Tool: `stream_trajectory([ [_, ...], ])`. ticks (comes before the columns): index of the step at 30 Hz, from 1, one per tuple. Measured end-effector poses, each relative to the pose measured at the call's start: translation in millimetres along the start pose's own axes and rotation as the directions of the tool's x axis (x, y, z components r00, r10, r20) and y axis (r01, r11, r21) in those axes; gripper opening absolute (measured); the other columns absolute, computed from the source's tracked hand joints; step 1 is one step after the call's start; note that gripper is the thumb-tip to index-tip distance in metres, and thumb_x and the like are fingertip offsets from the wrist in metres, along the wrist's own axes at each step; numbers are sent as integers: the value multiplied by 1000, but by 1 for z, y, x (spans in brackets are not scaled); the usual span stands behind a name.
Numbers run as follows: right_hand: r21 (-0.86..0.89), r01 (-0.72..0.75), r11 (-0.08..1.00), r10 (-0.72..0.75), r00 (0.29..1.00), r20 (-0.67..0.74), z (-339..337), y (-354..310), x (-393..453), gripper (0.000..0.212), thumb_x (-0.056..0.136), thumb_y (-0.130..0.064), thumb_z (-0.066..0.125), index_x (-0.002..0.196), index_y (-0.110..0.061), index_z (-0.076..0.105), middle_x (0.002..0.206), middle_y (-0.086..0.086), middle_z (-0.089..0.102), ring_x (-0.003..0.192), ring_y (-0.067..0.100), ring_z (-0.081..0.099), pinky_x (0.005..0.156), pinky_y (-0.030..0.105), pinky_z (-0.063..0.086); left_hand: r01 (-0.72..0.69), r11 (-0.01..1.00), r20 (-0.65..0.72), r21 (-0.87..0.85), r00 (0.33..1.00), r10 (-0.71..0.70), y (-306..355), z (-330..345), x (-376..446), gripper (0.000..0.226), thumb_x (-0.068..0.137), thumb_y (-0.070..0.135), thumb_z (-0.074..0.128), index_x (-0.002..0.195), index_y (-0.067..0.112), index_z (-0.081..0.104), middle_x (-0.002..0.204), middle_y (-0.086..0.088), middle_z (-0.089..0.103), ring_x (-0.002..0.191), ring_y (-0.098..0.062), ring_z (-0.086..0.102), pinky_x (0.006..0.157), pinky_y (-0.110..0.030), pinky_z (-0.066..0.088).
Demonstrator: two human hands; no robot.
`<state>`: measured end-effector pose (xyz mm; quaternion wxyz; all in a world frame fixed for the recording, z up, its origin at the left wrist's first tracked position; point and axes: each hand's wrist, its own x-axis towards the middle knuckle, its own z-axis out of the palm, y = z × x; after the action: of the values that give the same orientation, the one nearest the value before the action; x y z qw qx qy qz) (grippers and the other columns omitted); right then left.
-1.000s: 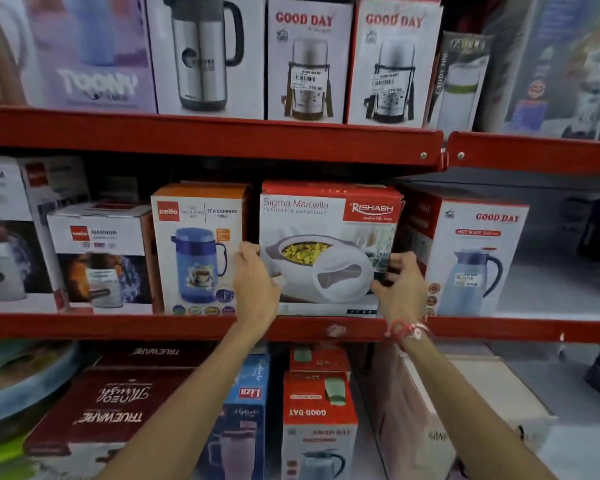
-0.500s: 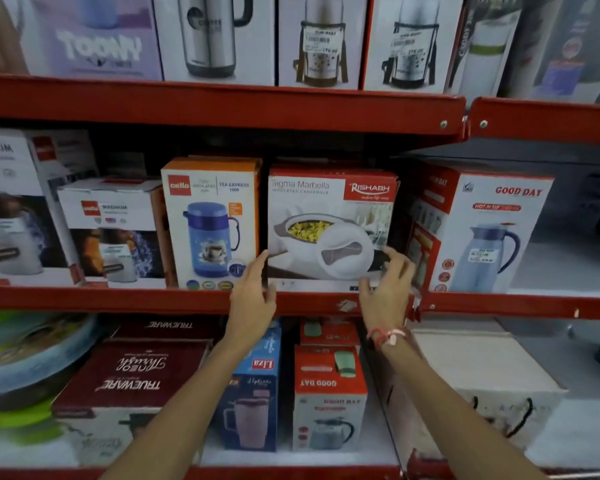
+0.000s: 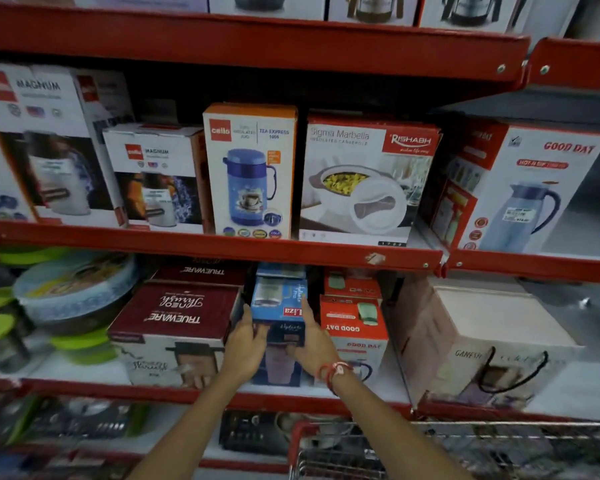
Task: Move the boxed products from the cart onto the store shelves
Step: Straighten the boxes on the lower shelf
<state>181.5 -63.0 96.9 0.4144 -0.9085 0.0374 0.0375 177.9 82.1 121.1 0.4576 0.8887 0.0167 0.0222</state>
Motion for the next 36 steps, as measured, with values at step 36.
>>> stream_trajectory([
  [36,-178,-47,983,40,998,-41,-108,90,-53,77,86,-15,63,149,-28,21,134,9,51,120,24,55,105,35,48,113,986,402,-123,914,-55,40,96,-41,59,97,12,36,147,30,11,137,-8,53,73,-3,52,68,-22,49],
])
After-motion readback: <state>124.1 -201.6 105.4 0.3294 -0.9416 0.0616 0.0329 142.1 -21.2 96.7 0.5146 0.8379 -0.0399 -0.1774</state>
